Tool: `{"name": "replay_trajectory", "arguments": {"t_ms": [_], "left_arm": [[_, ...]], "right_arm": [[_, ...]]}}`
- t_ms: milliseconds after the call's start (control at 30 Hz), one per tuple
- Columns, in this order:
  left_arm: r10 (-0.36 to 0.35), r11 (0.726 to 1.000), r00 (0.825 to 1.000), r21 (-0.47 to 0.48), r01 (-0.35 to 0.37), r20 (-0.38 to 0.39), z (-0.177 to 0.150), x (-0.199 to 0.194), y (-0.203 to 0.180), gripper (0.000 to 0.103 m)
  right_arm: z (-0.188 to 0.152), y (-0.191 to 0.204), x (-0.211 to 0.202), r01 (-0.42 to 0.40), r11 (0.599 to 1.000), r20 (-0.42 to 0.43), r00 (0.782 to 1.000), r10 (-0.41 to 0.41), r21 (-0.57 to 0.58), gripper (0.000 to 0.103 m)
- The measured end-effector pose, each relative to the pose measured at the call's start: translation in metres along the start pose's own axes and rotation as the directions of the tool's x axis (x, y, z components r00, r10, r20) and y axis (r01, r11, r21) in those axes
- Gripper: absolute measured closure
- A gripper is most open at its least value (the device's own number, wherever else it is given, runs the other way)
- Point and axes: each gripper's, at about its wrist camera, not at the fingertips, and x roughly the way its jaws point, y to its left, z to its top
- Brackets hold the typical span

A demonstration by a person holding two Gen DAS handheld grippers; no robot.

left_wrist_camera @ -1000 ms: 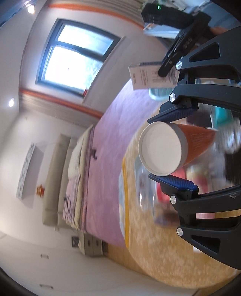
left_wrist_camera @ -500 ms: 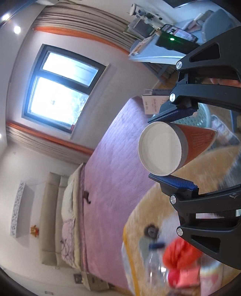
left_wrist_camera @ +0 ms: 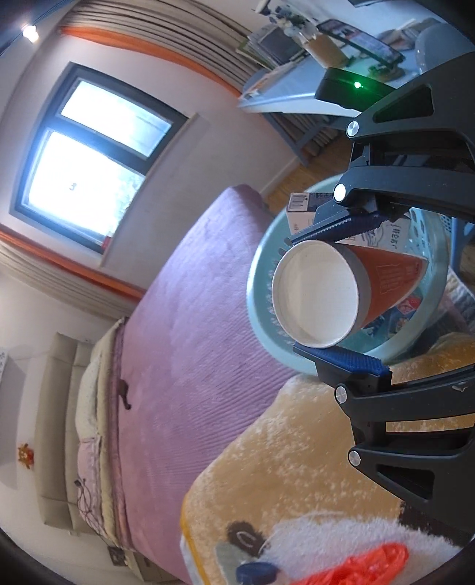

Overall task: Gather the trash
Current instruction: 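Carry the cup and carton over the teal basket and open both grippers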

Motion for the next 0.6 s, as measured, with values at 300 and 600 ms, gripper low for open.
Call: {"name": "replay_trajectory", "arguments": {"t_ms": [300, 600], "left_arm": [[0.009, 1.000, 0.999, 0.025, -0.007, -0.044, -0.008, 0.008, -0.001, 0.046], [-0.020, 0.999, 1.000, 0.043, 0.019, 0.013, -0.014, -0.046, 0.003, 0.032]], "right_arm": [[-0.002, -0.004, -0.001, -0.019, 1.000, -0.010, 1.000, 0.019, 0.009, 0.060], [-0.002, 0.015, -0.038, -0.086, 0.996, 0.041, 0.995, 0.087, -0.026, 0.054]]}}
